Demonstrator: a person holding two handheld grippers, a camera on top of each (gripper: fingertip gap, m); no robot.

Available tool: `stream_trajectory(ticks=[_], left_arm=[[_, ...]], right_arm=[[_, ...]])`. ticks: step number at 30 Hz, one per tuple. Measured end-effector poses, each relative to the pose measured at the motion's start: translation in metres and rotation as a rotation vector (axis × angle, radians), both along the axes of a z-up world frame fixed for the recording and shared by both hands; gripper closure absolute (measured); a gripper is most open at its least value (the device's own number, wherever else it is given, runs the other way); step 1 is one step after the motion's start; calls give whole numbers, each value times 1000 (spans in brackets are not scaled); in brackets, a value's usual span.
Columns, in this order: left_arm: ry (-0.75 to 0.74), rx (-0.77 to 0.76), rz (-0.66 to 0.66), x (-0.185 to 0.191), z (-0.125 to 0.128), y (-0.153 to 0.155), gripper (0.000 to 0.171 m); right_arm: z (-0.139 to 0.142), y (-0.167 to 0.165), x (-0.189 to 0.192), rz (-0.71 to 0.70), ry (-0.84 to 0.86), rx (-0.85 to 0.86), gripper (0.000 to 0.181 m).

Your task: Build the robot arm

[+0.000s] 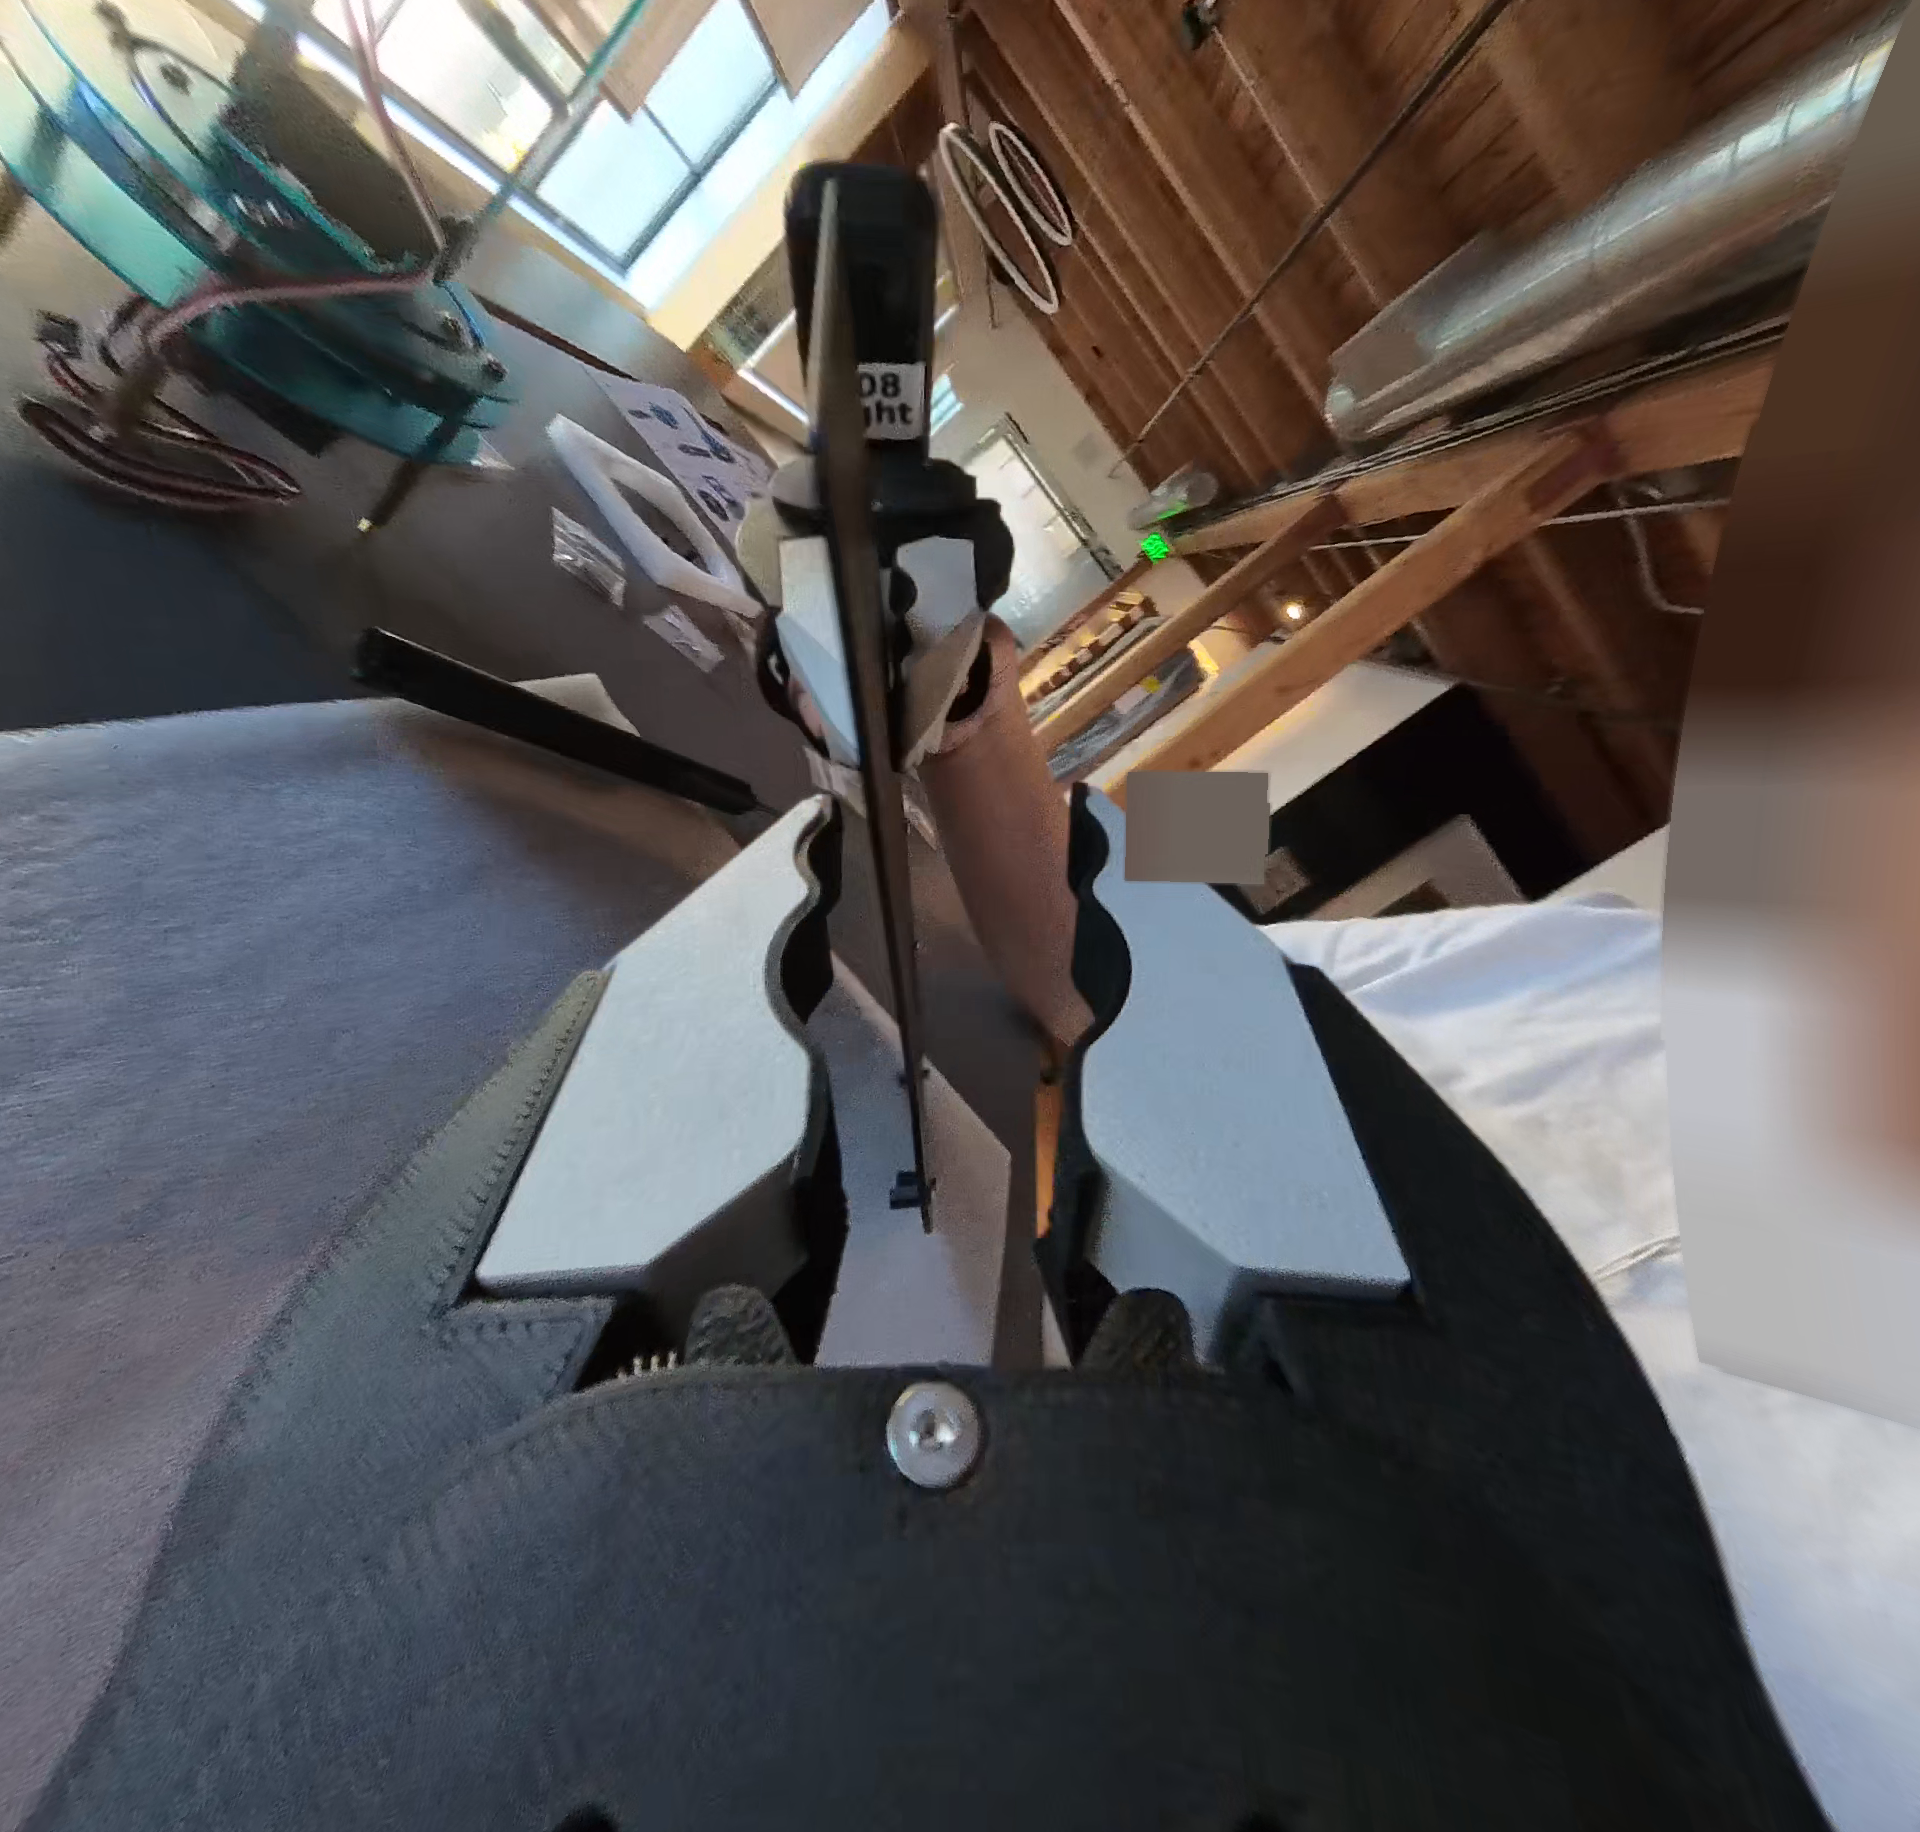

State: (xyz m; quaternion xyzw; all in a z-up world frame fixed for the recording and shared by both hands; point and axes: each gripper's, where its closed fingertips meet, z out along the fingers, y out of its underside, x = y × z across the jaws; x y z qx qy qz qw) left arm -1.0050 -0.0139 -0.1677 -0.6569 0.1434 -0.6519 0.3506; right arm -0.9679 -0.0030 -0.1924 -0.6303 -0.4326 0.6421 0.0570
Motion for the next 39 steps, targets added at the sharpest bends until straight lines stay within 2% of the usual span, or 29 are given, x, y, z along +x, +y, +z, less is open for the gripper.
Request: stream_trajectory(ticks=[1, 4, 7, 9, 11, 14, 17, 19, 21, 23, 27, 28, 30, 33, 34, 39], left_arm=[[-14, -12, -16, 4, -1, 0, 133], [9, 28, -27, 11, -6, 1, 171], [105, 108, 27, 11, -11, 5, 171], [127, 127, 35, 12, -12, 5, 171], [130, 146, 41, 12, -12, 4, 171], [141, 163, 53, 12, -14, 3, 170], [140, 154, 59, 11, -18, 3, 171], [139, 149, 62, 10, -19, 4, 170], [140, 149, 62, 10, -20, 4, 171], [139, 153, 59, 10, -19, 4, 170], [130, 147, 57, 11, -19, 5, 170], [131, 144, 58, 11, -19, 5, 170], [135, 144, 59, 11, -20, 6, 170], [130, 123, 63, 11, -20, 7, 171], [118, 102, 64, 11, -20, 8, 171], [50, 7, 69, 5, -16, 10, 171]], right_arm=[[1, -1, -1, 8, -8, 13, 181], [5, -8, -5, 47, -23, 43, 181], [0, -2, -5, 14, -60, 160, 177], [3, -1, -2, -15, -47, 176, 159], [8, 9, 6, -118, -21, 195, 145], [14, 28, 41, -366, -28, 256, 133], [14, 25, 103, -627, -49, 279, 138], [-2, 11, 135, -717, -68, 202, 149], [-32, -10, 146, -689, -132, 47, 147], [-44, -28, 138, -624, -94, -74, 147], [-76, -30, 128, -618, -160, -79, 143], [-69, -33, 122, -596, -95, -102, 142], [-62, -39, 116, -551, -19, -196, 154], [-64, -44, 112, -490, -11, -311, 165], [-67, -45, 111, -472, -28, -313, 177], [-51, -47, 107, -397, 27, -411, 180]])
